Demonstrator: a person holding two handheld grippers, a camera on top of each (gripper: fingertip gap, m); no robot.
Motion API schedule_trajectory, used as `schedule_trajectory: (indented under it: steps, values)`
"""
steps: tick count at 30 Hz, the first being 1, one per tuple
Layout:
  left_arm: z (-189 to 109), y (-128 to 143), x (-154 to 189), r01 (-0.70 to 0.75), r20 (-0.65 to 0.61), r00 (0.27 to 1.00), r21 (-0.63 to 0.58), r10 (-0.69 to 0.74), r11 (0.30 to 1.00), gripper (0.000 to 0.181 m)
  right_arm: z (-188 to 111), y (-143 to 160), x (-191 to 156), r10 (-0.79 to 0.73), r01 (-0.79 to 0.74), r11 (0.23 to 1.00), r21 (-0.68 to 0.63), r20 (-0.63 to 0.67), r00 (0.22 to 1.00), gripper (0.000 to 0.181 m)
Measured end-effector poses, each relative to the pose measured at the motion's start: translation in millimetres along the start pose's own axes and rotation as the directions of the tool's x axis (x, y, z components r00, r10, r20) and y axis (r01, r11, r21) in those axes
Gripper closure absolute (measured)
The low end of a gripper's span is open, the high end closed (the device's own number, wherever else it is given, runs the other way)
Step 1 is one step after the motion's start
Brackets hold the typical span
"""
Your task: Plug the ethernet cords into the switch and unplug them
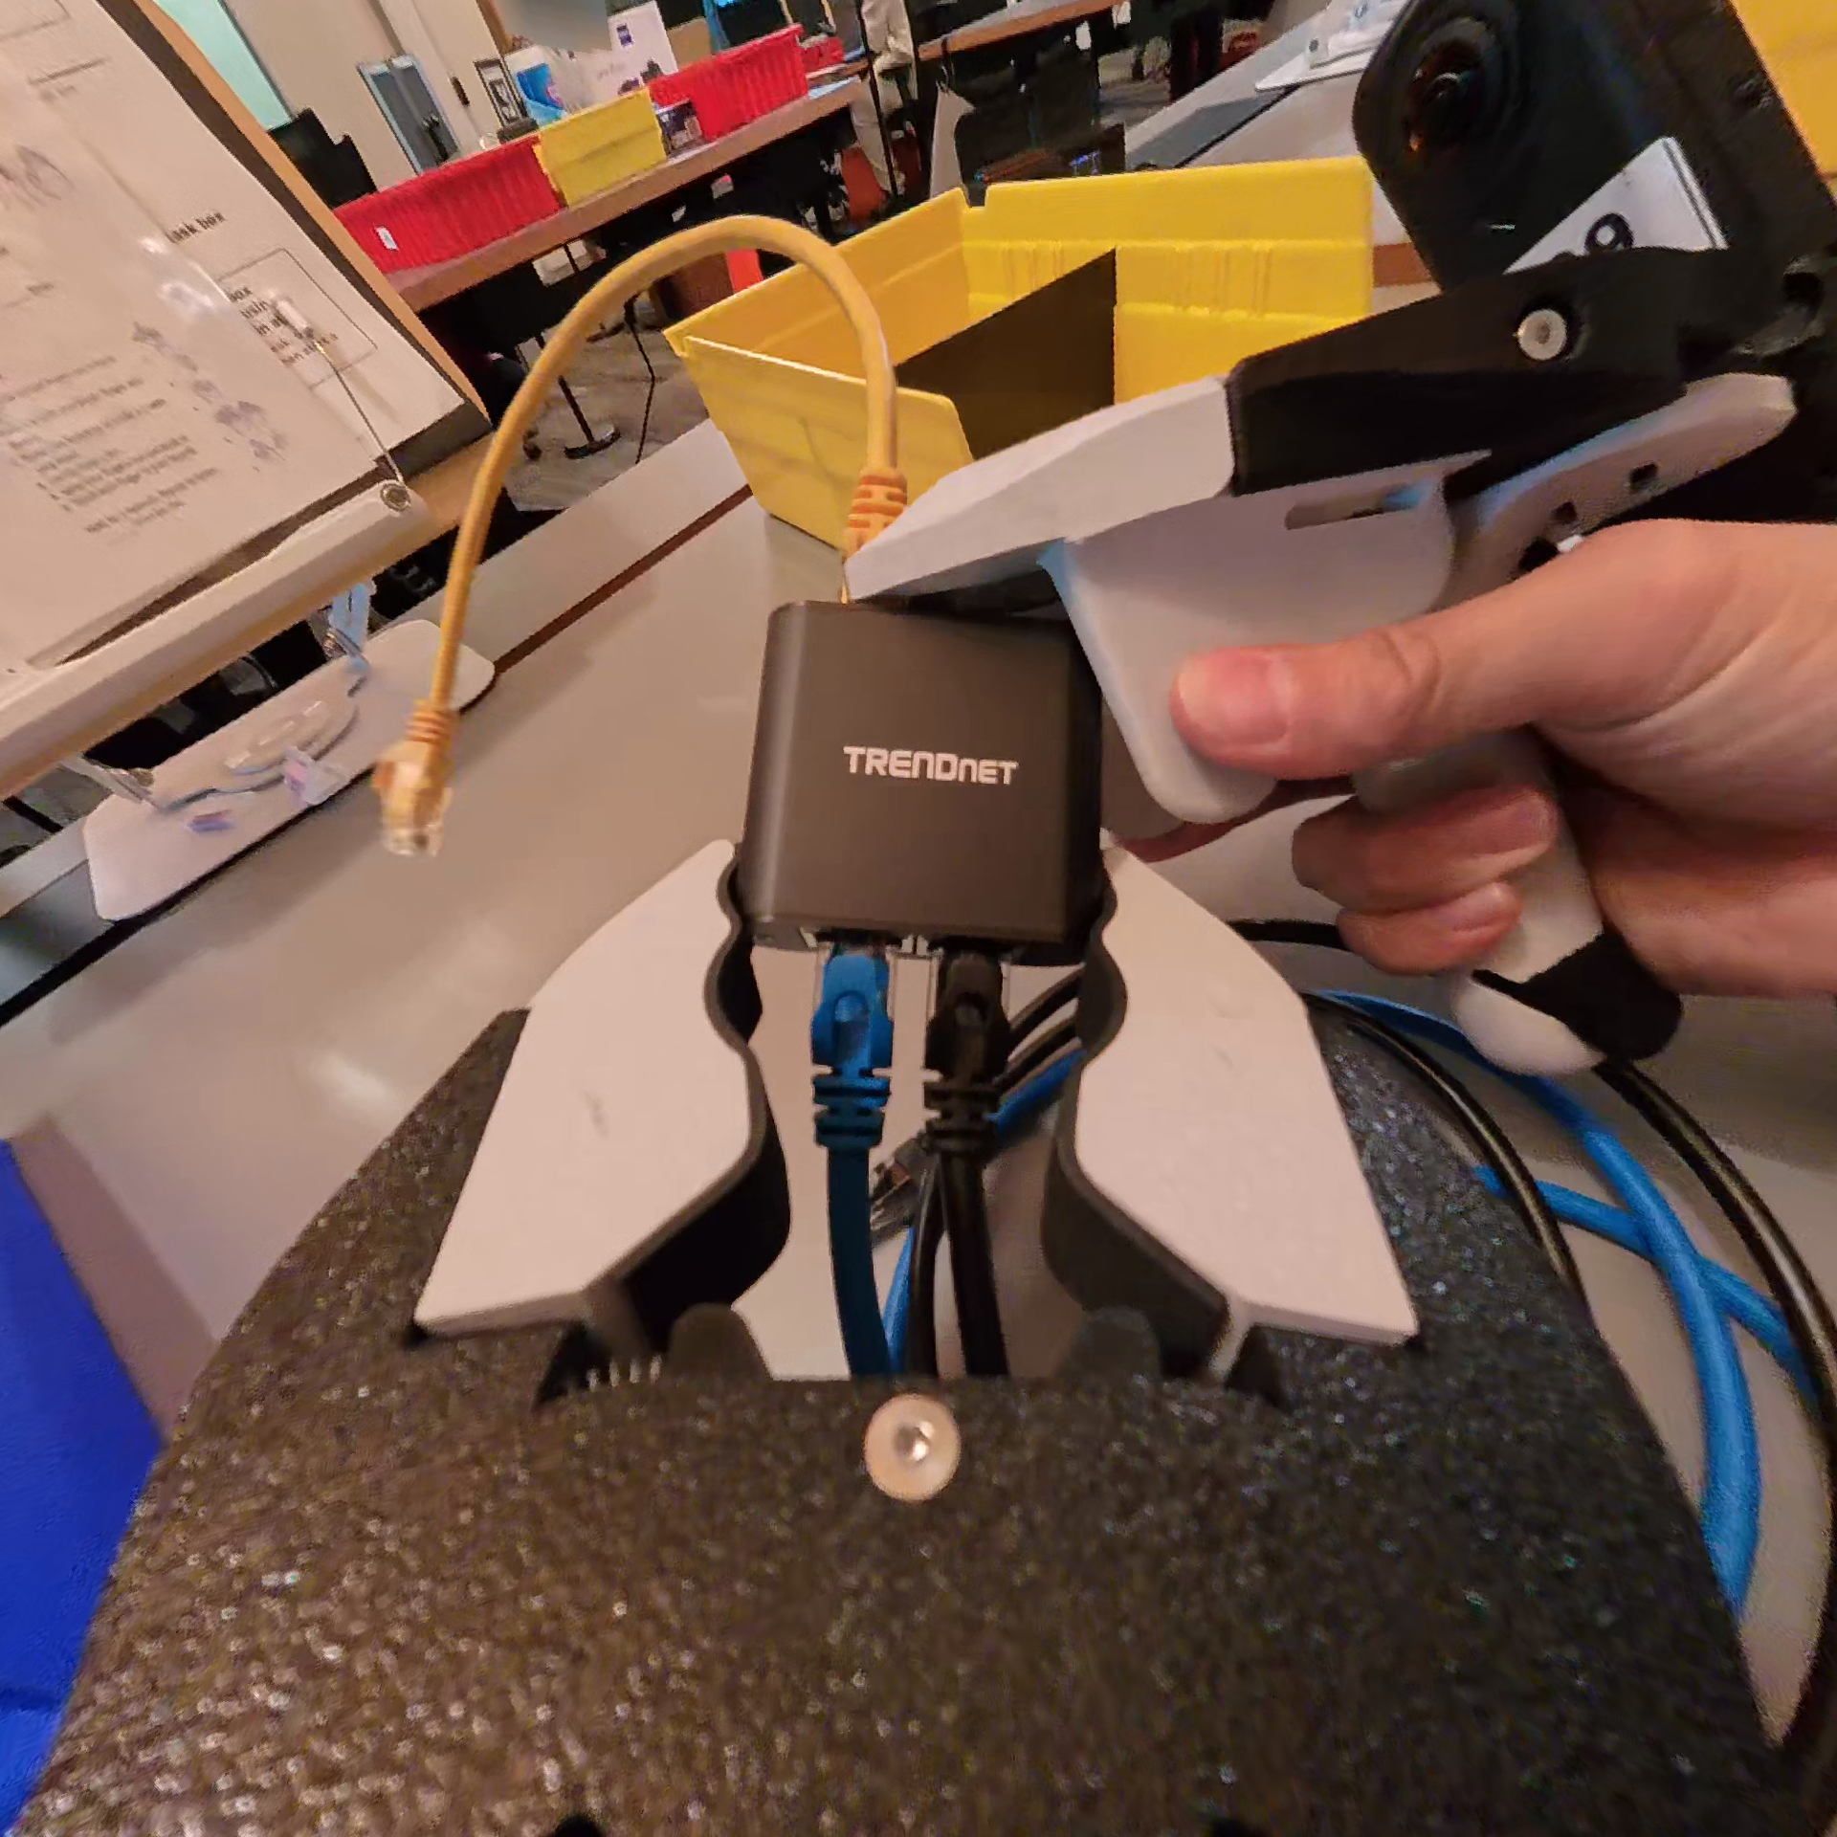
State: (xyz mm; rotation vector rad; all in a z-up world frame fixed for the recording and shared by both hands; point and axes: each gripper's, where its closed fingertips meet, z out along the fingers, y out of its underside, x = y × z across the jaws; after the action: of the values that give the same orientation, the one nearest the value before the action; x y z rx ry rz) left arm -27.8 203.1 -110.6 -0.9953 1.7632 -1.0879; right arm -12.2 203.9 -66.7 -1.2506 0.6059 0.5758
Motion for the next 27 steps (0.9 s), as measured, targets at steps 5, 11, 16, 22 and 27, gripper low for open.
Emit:
schedule_trajectory:
  steps: [5, 11, 16, 22, 27]
  values:
    - [-3.5, 3.5, -1.7, -0.102, 0.014, 0.995, -0.004, 0.102, 0.995, 0.119, -3.1, 3.5, -2.9, 0.158, -0.158, 0.987, -0.002, 0.042, 0.987, 0.169]
    - [-1.2, 1.5, -0.1, -0.096, 0.029, 0.995, -0.017, 0.096, 0.995, 0.119, -8.0, 4.1, -1.1, 0.172, -0.172, 0.984, 0.042, 0.01, 0.985, 0.168]
    - [-3.9, 1.0, -2.1, -0.051, 0.001, 0.999, 0.003, 0.051, 0.999, 0.119, -6.0, 3.5, -0.4, 0.182, -0.182, 0.982, 0.054, 0.011, 0.983, 0.163]
    - [-4.2, 0.2, -3.1, -0.042, 0.003, 0.999, 0.008, 0.042, 0.999, 0.119, -4.9, 1.0, -0.9, 0.182, -0.181, 0.98, 0.079, -0.006, 0.983, 0.161]
    - [-2.5, 4.4, -2.3, -0.052, 0.005, 0.999, -0.014, 0.052, 0.999, 0.119, -2.7, 1.4, -2.5, 0.183, -0.179, 0.98, 0.09, -0.032, 0.983, 0.154]
